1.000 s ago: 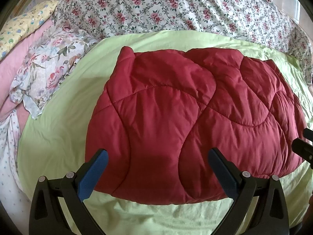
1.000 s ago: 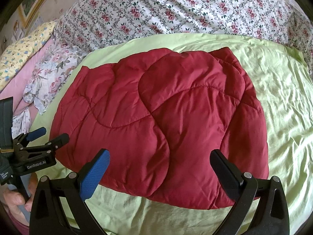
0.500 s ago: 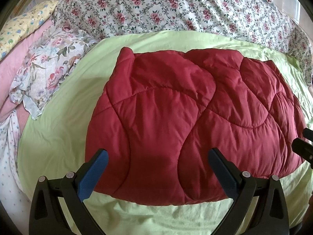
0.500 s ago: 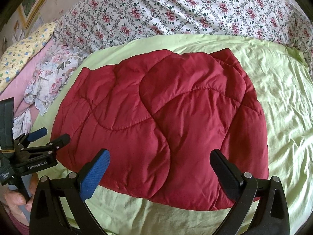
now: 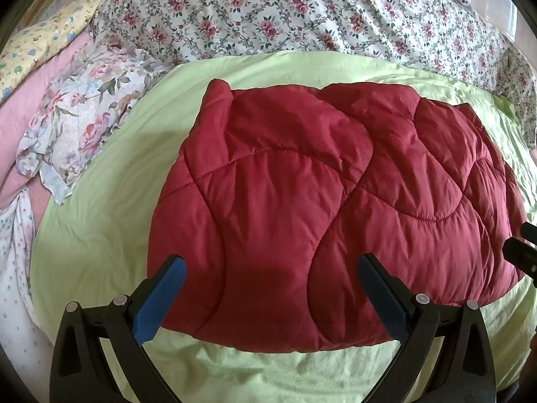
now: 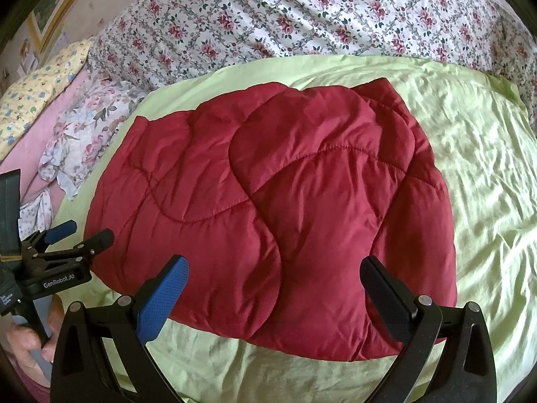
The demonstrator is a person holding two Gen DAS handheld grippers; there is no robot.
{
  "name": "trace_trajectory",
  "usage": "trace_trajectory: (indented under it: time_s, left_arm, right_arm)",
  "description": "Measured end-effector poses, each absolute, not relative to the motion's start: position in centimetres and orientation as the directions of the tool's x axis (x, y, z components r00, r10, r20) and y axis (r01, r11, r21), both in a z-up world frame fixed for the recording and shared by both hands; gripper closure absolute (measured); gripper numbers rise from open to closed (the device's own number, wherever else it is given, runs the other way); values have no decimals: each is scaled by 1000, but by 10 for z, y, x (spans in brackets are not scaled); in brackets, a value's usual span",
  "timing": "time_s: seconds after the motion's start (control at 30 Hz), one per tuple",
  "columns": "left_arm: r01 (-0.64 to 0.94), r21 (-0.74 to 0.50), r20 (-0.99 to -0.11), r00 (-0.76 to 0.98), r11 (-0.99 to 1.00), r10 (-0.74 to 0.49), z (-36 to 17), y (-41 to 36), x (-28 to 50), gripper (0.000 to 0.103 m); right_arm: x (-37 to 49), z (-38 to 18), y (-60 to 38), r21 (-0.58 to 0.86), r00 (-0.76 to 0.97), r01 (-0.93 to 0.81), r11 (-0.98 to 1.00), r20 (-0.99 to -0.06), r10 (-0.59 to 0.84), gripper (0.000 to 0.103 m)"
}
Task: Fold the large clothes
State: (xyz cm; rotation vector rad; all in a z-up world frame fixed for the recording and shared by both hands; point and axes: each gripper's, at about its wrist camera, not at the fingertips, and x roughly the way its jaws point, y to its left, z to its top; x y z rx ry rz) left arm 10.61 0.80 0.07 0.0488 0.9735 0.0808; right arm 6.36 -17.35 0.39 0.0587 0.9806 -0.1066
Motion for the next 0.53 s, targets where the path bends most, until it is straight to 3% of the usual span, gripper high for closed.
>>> trace_trajectory:
  time_s: [0.53]
  left_arm:
    - [-12,52,-829,558,999,50,1,0,101,1]
  right_arm:
    - [63,2,-172,12,550,108,994,-834,-49,0]
